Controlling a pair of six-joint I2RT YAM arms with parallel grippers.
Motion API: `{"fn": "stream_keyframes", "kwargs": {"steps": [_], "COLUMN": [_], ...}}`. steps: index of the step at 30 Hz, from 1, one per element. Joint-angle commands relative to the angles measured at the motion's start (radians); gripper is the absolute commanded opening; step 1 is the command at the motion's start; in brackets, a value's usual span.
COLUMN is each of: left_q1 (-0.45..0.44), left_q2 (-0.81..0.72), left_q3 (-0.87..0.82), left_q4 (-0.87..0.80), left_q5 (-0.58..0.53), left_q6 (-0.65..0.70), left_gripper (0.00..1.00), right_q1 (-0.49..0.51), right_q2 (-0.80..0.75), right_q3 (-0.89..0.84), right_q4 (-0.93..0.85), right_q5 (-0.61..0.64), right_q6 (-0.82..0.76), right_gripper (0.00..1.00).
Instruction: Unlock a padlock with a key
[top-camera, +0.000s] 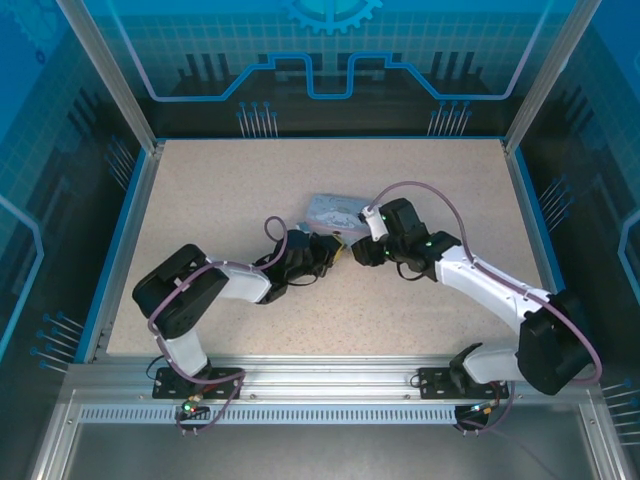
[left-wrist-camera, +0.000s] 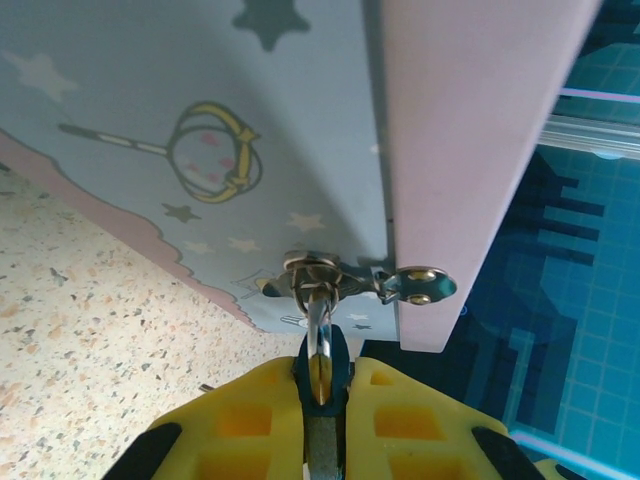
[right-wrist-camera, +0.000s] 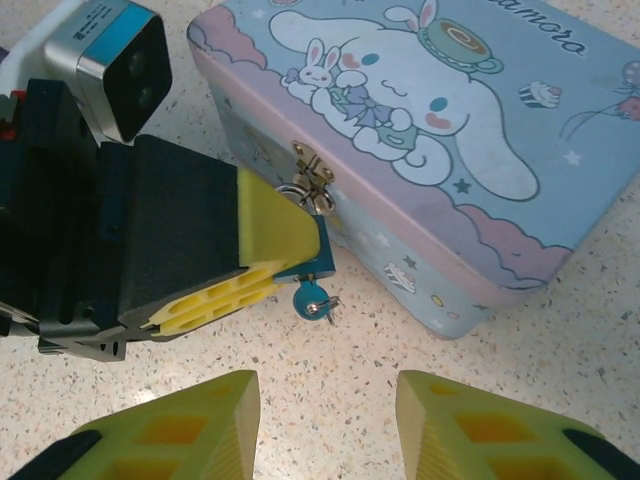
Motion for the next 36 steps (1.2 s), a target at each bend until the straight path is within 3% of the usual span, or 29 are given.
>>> {"fn": "stream_keyframes", "kwargs": {"steps": [1,6,11,20,36], "left_q1": [0.005,0.009,0.013,0.019,0.025], "left_q2": [-0.044,-0.049,-0.058,-0.07,-0.078], "left_q3": [0.038,0.041,0.044,0.054,0.073], "left_q4": [0.002,-0.008,-0.026,-0.05,-0.073], "left_q5": [0.028,0.036,0.046,0.062,0.081], "left_q6": [0.026,0.023,0.025,0.028,0.039], "left_gripper": [0.0,0.0,0.0,0.0,0.0], "right_q1": [0.029,0.057,0.083,0.091,0.091], "right_q2": [0.034,0.071,0.066,0.097,0.163], "right_q3": [0.04,0.047,-0.017,-0.076,-0.057], "right_q4": [-0.047,-0.044,0.07,0.184,0.218], "right_q5": [0.031,0.096,0.129,0.105,0.109], "right_q6": [-0.061,-0.1,-0.118,-0.122,-0.129], "right_gripper": [0.41,0.4,0.4,0.4,0.38]}}
